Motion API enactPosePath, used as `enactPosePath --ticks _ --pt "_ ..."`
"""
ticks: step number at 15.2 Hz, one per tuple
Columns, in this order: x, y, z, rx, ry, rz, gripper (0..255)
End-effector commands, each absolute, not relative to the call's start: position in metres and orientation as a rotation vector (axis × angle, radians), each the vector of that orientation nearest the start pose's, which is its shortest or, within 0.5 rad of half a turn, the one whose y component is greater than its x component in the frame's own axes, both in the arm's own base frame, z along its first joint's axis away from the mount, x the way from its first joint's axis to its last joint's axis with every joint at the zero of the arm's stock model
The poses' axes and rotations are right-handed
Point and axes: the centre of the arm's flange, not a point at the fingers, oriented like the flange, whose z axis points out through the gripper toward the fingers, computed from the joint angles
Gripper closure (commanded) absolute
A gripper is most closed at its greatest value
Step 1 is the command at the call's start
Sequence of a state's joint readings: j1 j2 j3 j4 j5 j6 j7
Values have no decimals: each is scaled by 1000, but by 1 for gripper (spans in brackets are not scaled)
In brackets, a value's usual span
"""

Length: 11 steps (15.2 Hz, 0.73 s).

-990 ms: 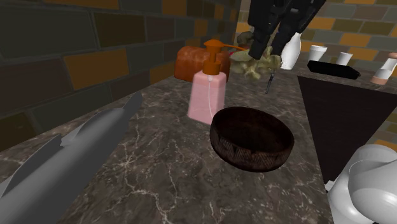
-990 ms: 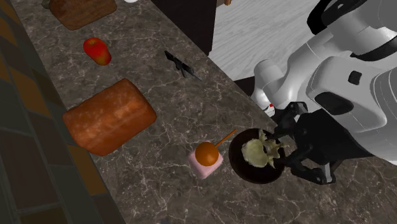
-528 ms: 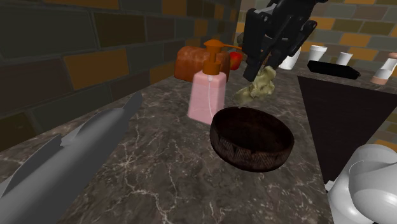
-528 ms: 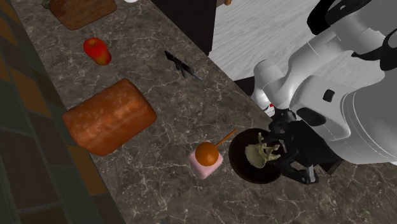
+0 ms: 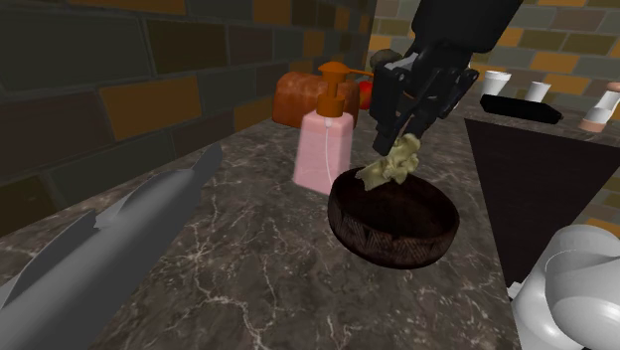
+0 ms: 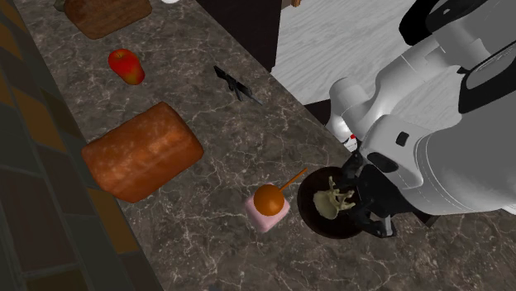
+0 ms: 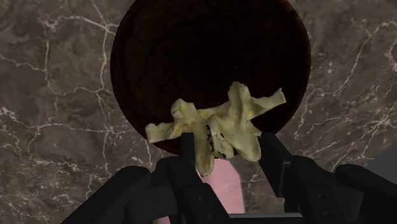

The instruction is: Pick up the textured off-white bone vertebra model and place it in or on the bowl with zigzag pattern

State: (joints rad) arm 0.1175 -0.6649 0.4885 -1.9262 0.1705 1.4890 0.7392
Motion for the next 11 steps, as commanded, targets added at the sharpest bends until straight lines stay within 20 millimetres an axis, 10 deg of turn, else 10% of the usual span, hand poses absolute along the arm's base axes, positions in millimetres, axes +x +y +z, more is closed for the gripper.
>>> enactPosePath --ticks 1,5,6,11 --pt "234 284 701 -3119 270 -321 255" --pt "234 284 701 -3119 270 -321 255" --pt "234 284 701 -3119 270 -321 0" --pt "234 284 701 -3119 270 -321 0"
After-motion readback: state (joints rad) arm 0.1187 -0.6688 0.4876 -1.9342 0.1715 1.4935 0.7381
